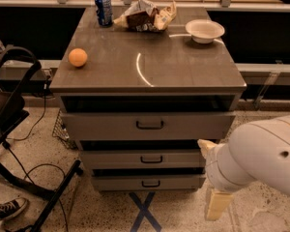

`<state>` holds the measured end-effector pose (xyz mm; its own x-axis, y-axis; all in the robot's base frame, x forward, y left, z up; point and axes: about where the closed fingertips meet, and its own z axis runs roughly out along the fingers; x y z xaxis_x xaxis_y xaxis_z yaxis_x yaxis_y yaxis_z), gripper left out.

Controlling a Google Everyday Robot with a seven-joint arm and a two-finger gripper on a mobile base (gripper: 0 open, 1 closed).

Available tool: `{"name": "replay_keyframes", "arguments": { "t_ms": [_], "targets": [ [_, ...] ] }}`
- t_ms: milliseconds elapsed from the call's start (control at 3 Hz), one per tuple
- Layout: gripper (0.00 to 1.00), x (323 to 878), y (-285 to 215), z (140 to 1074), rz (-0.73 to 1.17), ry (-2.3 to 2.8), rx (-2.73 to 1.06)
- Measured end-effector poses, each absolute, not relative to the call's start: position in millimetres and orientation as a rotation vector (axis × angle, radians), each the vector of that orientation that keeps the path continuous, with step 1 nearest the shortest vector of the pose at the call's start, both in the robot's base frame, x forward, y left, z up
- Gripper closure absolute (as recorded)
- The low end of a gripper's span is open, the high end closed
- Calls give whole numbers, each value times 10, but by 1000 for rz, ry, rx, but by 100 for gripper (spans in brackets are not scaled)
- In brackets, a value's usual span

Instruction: Open middle drawer

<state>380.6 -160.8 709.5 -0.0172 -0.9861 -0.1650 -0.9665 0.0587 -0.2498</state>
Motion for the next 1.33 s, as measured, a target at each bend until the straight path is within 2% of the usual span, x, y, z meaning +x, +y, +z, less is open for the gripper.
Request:
{"name": "replay_keyframes", "arguments": {
  "t_ms": [667, 1333],
  "targets": [
    [0, 3815, -1493, 6386, -30, 2076, -1946],
    [0, 4105, -1301, 5644, 5, 2073, -1929]
  ]
}}
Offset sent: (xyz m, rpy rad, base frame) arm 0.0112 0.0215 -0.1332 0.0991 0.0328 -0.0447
